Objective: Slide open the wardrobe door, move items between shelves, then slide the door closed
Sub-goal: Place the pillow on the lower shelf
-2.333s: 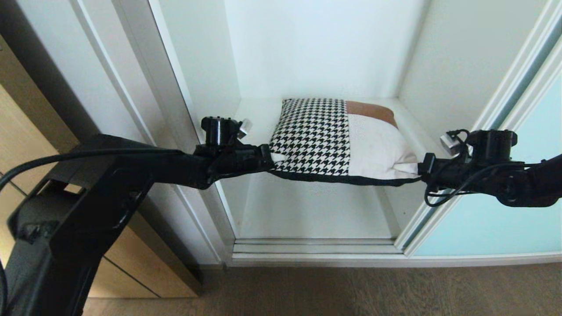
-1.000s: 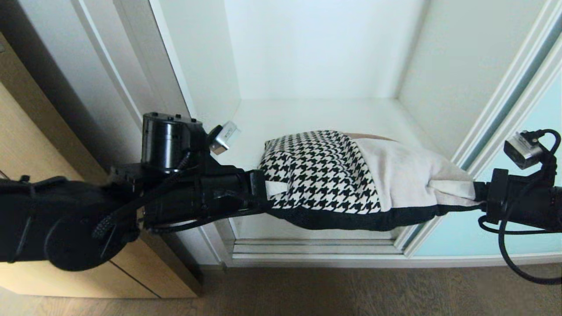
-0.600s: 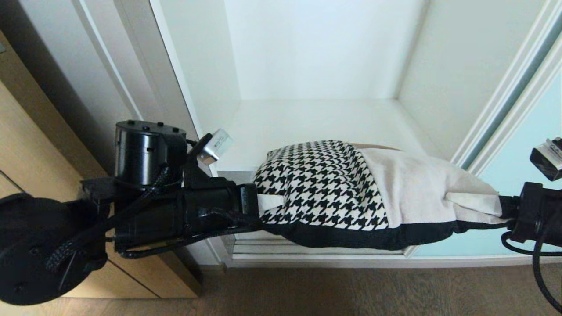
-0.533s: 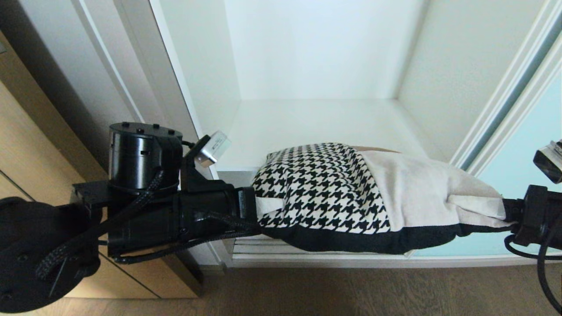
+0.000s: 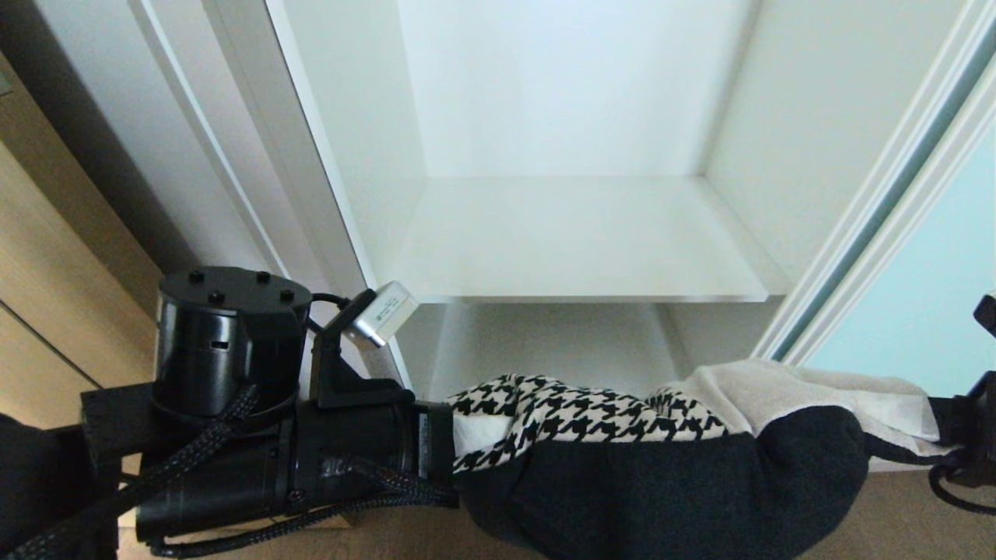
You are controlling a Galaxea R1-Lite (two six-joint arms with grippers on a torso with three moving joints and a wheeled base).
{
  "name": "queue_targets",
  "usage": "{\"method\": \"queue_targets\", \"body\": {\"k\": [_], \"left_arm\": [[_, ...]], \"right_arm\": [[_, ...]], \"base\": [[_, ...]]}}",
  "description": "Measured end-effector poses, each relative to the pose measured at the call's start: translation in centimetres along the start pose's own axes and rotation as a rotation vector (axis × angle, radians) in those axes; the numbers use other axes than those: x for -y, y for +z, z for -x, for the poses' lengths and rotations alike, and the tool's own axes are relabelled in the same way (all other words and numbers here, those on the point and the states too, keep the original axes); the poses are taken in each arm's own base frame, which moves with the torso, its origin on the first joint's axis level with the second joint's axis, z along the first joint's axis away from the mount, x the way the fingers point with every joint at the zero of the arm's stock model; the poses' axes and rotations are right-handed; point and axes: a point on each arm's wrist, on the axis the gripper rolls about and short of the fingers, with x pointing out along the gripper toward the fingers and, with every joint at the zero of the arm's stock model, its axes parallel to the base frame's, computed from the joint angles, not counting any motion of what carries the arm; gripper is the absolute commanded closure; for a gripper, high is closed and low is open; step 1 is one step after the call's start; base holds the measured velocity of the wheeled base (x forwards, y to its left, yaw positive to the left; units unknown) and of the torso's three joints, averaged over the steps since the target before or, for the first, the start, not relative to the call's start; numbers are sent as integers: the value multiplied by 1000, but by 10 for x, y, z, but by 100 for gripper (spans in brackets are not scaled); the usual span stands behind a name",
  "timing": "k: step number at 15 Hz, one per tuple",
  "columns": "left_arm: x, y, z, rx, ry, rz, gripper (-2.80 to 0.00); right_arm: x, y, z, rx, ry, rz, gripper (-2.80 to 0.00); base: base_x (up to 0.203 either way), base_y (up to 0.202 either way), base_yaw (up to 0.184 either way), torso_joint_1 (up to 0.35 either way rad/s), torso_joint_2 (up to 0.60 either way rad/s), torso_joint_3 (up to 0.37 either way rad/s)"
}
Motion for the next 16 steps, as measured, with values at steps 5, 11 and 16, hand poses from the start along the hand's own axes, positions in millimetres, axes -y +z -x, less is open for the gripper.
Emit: {"method": "queue_targets", "body": {"k": [5, 11, 16], "left_arm": [[2, -11, -2, -33, -11, -4, 0], [-4, -19, -9, -76, 5, 10, 0], [-14, -30, -18, -127, 36, 30, 0]], "right_arm": [[2, -16, 2, -35, 4, -9, 0], [8, -26, -7, -105, 15, -34, 0], [9, -31, -15, -155, 25, -40, 0]], "base": [[0, 0, 0, 0, 0, 0], [0, 0, 0, 0, 0, 0], [0, 0, 0, 0, 0, 0]]}}
